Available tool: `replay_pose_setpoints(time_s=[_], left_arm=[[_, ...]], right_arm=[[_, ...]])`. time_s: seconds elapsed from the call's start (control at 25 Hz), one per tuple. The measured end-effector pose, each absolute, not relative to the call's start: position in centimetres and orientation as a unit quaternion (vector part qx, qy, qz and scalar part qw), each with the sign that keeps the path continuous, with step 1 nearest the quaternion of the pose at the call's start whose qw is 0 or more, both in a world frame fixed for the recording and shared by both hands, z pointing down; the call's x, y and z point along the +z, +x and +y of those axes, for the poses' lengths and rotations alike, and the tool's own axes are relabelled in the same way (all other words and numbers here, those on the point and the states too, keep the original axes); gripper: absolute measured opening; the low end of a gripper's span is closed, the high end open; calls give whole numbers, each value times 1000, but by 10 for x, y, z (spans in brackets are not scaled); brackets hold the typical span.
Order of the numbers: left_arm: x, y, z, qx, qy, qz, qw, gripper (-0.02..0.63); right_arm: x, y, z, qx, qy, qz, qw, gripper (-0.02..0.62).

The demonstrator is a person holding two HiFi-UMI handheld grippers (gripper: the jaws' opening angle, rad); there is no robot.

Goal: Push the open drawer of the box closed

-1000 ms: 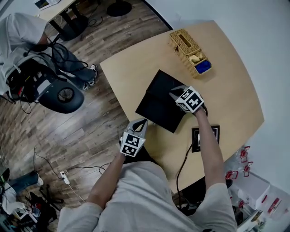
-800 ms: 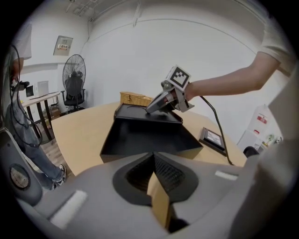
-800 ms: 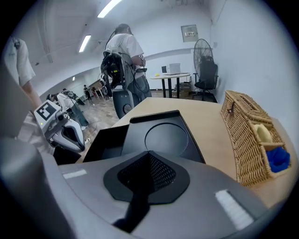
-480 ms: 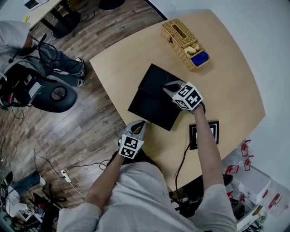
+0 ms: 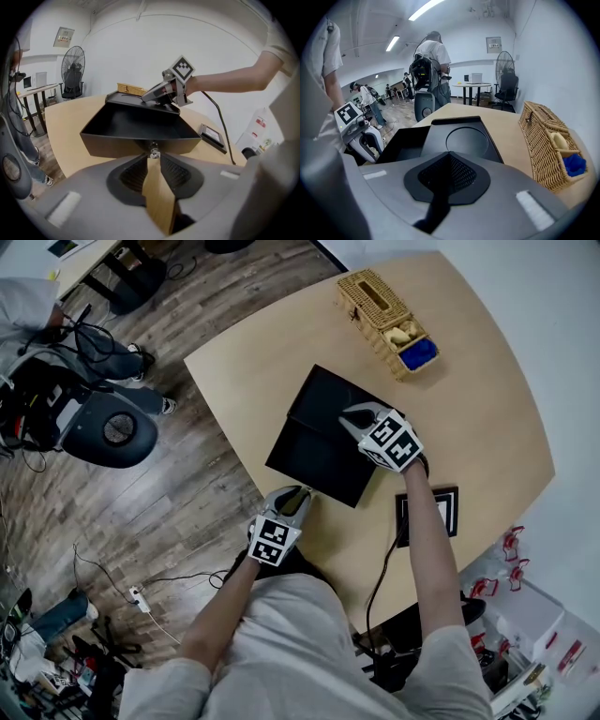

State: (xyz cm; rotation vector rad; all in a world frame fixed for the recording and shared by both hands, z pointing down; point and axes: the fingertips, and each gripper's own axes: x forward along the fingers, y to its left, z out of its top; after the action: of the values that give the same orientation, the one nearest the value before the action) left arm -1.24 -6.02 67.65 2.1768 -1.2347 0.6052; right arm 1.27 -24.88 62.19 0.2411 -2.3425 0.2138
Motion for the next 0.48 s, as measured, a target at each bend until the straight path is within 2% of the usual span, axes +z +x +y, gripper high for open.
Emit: replay_pose_setpoints(time_s=[0.48], left_arm=[[680, -4, -62, 250, 808, -466, 259, 144]], right_arm=[[621, 11, -249, 74, 101, -918, 377, -2]])
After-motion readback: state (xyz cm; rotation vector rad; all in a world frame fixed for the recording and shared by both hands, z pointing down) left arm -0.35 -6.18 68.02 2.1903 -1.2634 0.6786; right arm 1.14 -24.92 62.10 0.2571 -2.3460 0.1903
